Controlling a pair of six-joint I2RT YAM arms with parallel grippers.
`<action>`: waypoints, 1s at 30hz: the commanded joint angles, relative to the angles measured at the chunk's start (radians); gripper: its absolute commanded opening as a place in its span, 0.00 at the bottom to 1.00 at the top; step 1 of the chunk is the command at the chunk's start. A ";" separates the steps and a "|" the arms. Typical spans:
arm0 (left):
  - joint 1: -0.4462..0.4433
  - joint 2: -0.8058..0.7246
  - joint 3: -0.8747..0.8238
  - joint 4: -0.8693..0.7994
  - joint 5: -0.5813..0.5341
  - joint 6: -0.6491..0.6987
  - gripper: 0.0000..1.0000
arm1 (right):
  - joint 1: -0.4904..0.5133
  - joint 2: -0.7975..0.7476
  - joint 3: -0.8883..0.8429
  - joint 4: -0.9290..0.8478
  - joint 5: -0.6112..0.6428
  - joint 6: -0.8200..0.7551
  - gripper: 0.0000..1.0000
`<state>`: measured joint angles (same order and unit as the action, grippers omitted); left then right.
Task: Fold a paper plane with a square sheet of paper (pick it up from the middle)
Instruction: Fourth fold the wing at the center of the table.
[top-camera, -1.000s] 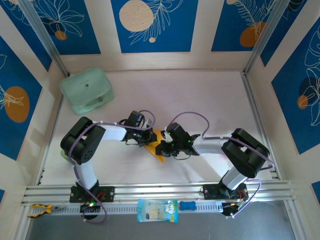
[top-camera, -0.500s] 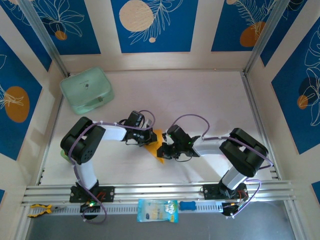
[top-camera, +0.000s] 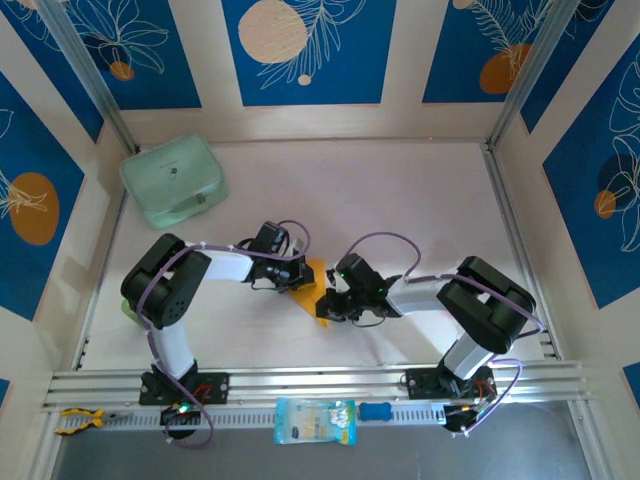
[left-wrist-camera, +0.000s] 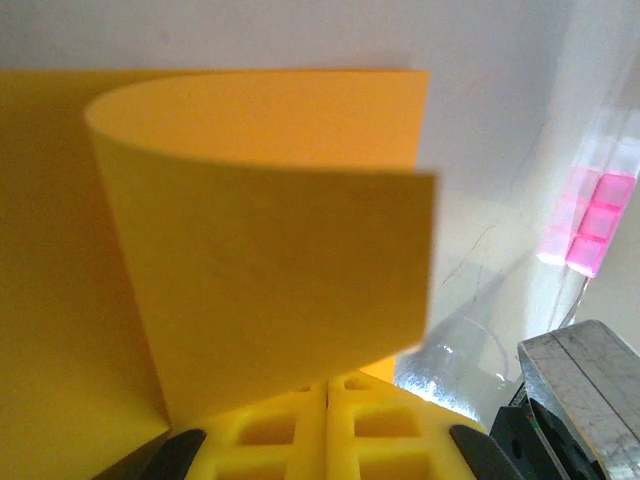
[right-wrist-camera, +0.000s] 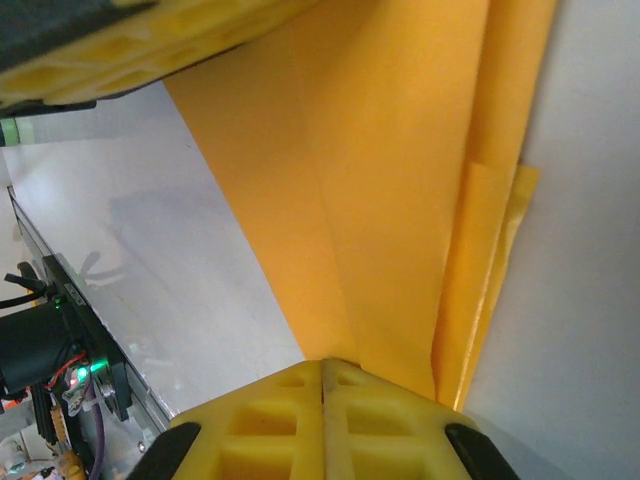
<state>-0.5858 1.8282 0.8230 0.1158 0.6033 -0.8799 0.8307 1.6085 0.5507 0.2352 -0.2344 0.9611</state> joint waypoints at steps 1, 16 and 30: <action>-0.001 0.042 -0.018 -0.060 -0.059 0.028 0.02 | 0.022 0.000 -0.051 -0.020 -0.002 0.036 0.06; 0.000 0.048 -0.025 -0.059 -0.068 0.022 0.01 | 0.070 -0.086 -0.172 0.000 0.040 0.089 0.07; 0.002 0.045 -0.025 -0.067 -0.075 0.023 0.01 | 0.101 -0.156 -0.221 -0.117 0.059 0.087 0.06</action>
<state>-0.5903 1.8301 0.8230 0.1150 0.6140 -0.8803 0.9081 1.4490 0.3725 0.2962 -0.1532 1.0416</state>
